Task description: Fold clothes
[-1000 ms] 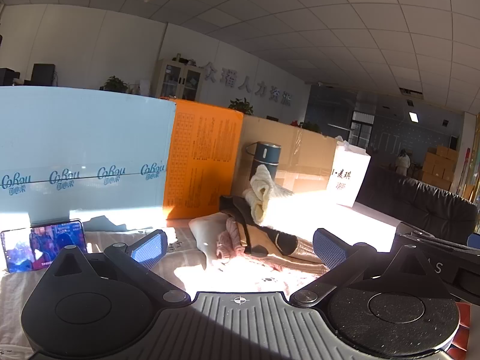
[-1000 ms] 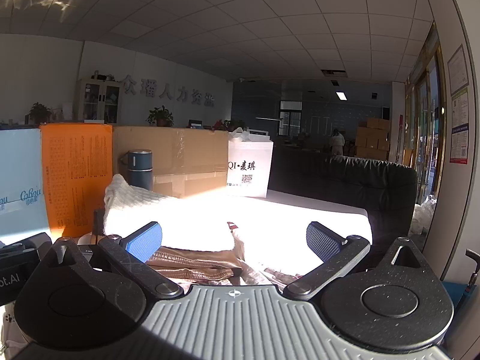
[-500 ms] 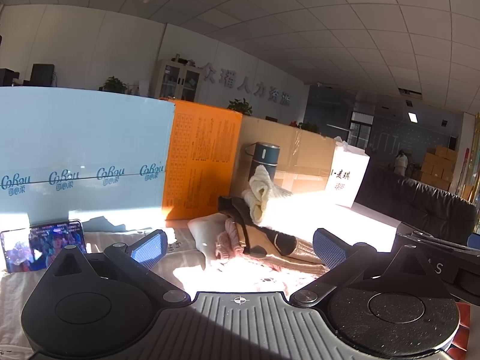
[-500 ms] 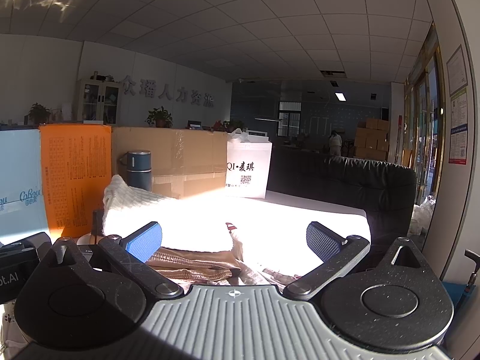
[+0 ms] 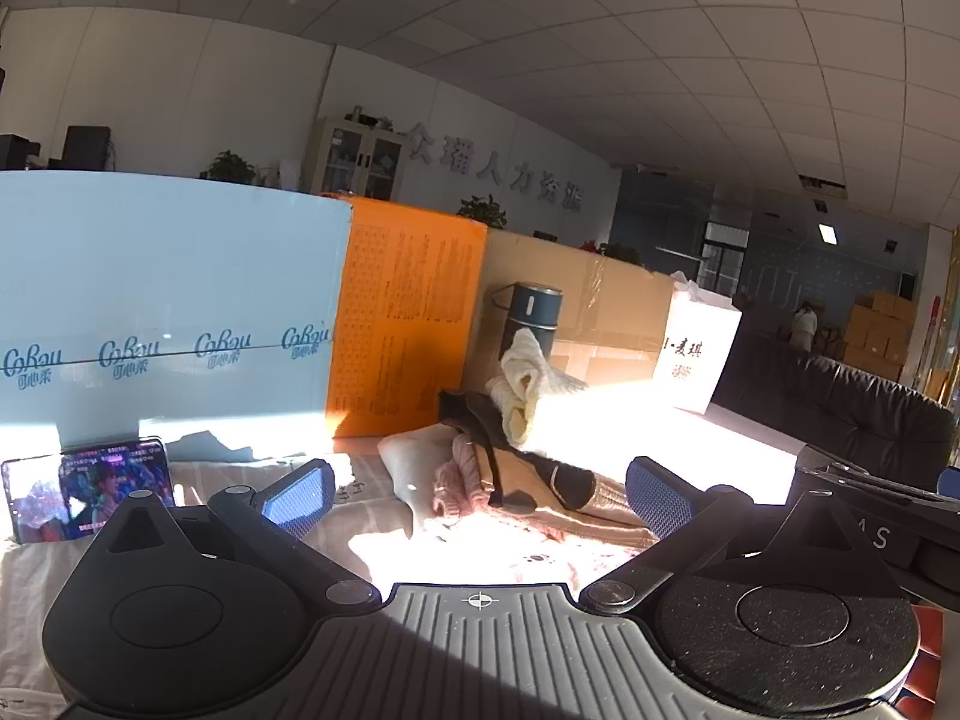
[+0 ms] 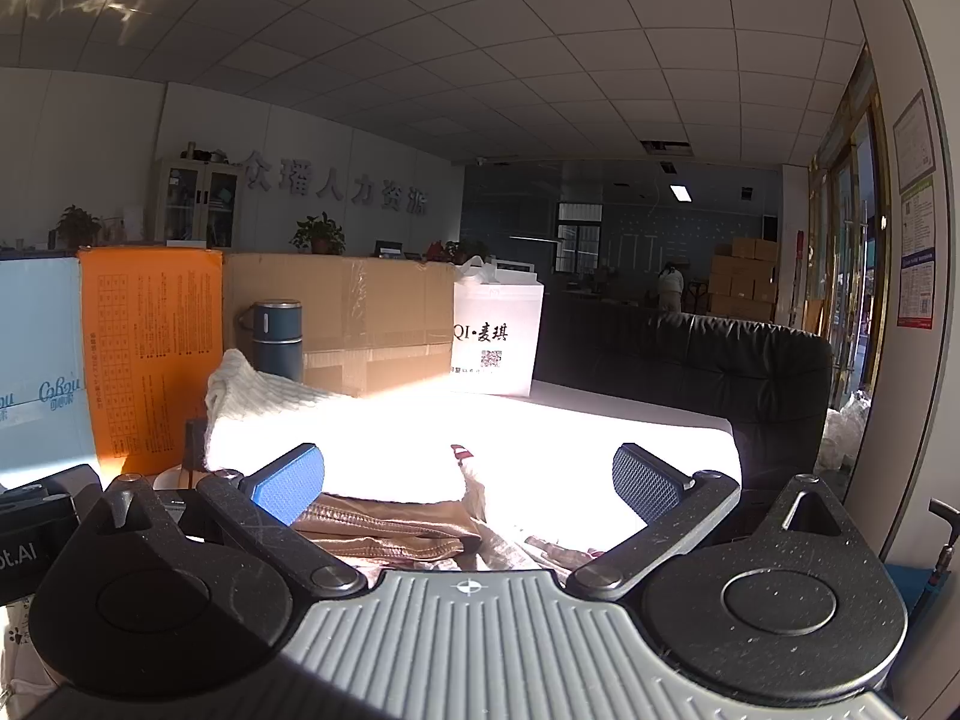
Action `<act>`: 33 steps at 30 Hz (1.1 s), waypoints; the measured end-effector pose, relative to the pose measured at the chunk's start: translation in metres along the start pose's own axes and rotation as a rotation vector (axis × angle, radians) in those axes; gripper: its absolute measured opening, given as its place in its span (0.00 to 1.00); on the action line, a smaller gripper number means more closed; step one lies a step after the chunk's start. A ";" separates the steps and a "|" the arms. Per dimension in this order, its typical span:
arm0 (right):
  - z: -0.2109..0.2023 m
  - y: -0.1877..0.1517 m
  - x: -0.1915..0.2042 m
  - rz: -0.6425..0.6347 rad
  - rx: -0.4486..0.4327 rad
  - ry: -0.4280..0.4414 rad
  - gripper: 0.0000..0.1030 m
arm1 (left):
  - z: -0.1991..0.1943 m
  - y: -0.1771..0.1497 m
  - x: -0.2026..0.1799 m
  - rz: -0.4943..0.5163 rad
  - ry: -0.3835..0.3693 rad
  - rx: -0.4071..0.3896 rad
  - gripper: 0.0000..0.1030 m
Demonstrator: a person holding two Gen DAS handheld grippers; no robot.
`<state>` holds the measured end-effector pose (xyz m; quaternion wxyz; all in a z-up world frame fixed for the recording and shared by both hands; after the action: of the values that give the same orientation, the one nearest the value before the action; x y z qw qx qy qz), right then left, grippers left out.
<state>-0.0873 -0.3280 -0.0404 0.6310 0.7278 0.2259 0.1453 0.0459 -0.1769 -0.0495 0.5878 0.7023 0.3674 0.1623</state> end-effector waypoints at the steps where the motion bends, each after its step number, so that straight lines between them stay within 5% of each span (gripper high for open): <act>1: 0.000 0.000 0.000 0.000 0.000 0.000 1.00 | 0.000 0.000 0.000 0.000 0.000 0.000 1.00; 33: -0.005 0.002 0.001 -0.015 -0.005 0.001 1.00 | 0.001 -0.001 -0.003 0.005 0.000 0.003 1.00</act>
<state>-0.0888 -0.3239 -0.0382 0.6338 0.7245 0.2312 0.1413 0.0443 -0.1790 -0.0500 0.5865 0.7040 0.3658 0.1630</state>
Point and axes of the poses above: each gripper's, at about its wrist camera, not at the fingertips, and z roughly the way its jaws point, x to its left, y to its top, the point moved 1 cm from there along z, roughly the way its jaws point, and after that the axes turned 1 degree about -z, right-handed, at the moved point
